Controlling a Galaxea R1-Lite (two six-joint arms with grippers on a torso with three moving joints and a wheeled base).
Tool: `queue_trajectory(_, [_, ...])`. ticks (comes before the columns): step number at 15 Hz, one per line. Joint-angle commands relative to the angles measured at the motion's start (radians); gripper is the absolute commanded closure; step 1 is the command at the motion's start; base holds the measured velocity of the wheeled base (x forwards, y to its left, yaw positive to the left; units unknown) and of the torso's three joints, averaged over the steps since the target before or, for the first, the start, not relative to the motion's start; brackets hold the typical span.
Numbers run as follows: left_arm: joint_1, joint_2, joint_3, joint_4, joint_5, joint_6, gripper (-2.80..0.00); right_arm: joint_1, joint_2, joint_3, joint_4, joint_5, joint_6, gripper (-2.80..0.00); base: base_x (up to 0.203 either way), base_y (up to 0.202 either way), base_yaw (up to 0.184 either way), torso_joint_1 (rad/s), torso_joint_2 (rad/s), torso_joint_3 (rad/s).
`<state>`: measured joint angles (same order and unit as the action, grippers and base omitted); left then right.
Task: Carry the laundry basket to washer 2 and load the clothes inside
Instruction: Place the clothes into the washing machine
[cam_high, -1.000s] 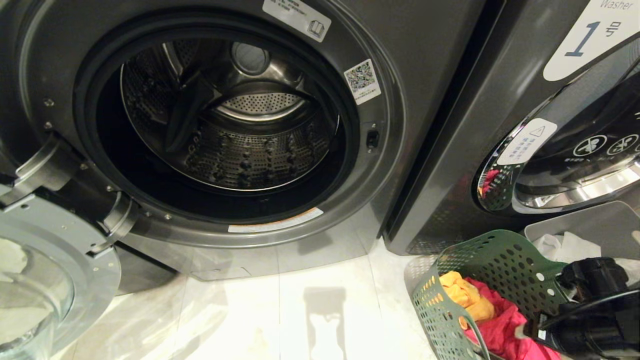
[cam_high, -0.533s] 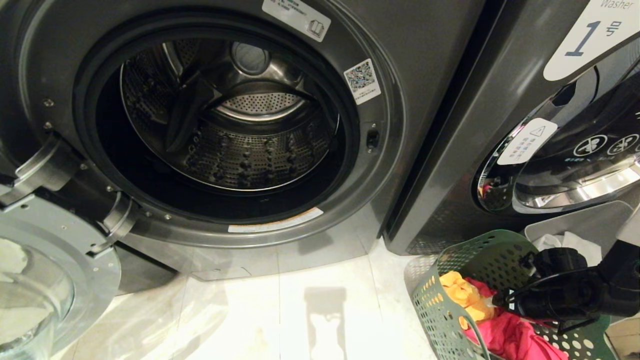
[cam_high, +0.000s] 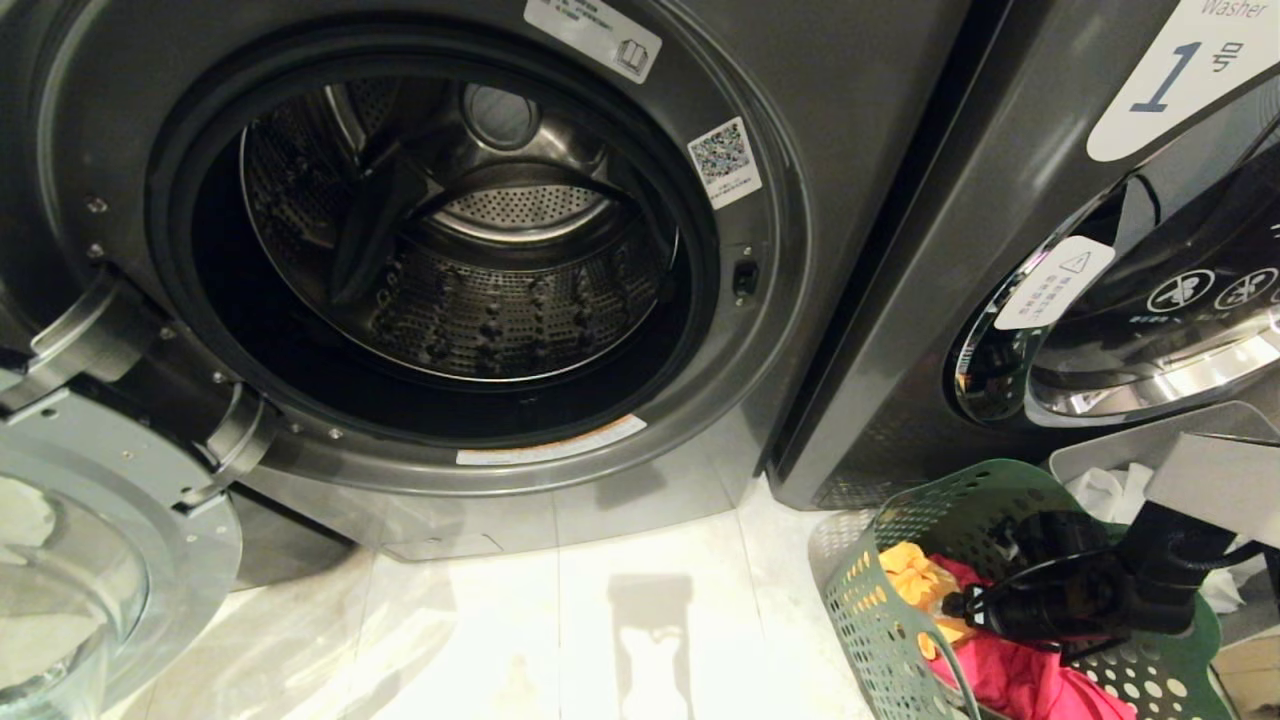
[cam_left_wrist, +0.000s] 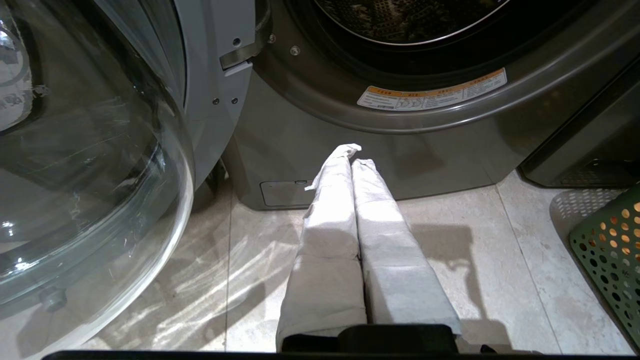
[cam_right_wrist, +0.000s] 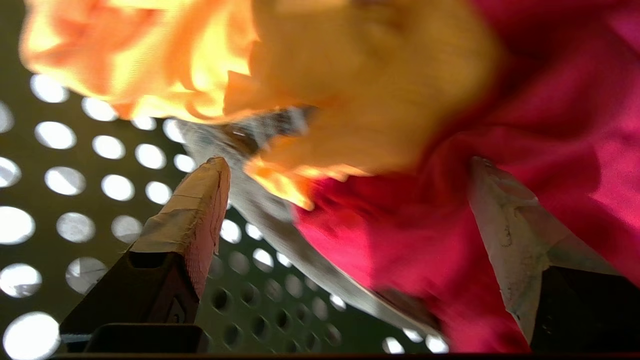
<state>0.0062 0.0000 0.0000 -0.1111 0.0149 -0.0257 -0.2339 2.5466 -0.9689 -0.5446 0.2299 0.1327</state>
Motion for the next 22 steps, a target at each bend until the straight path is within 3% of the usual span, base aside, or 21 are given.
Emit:
queue_trajectory(1, [0.000, 0.002, 0.040, -0.001, 0.000, 0.000, 0.00, 0.050, 0.049, -0.024, -0.035, -0.017, 0.032, -2.80, 0.000, 0.000, 0.000, 0.000, 0.00, 0.000])
queue_trajectory(7, [0.000, 0.000, 0.040, -0.001, 0.000, 0.000, 0.00, 0.133, 0.123, -0.127, -0.044, -0.284, 0.188, -2.80, 0.000, 0.000, 0.000, 0.000, 0.00, 0.000])
queue_trajectory(10, [0.000, 0.000, 0.040, -0.001, 0.000, 0.000, 0.00, 0.136, 0.149, -0.159, -0.044, -0.330, 0.210, -2.80, 0.000, 0.000, 0.000, 0.000, 0.00, 0.000])
queue_trajectory(22, [0.001, 0.000, 0.040, -0.001, 0.000, 0.000, 0.00, 0.131, 0.271, -0.272, -0.034, -0.330, 0.215, -2.80, 0.000, 0.000, 0.000, 0.000, 0.00, 0.000])
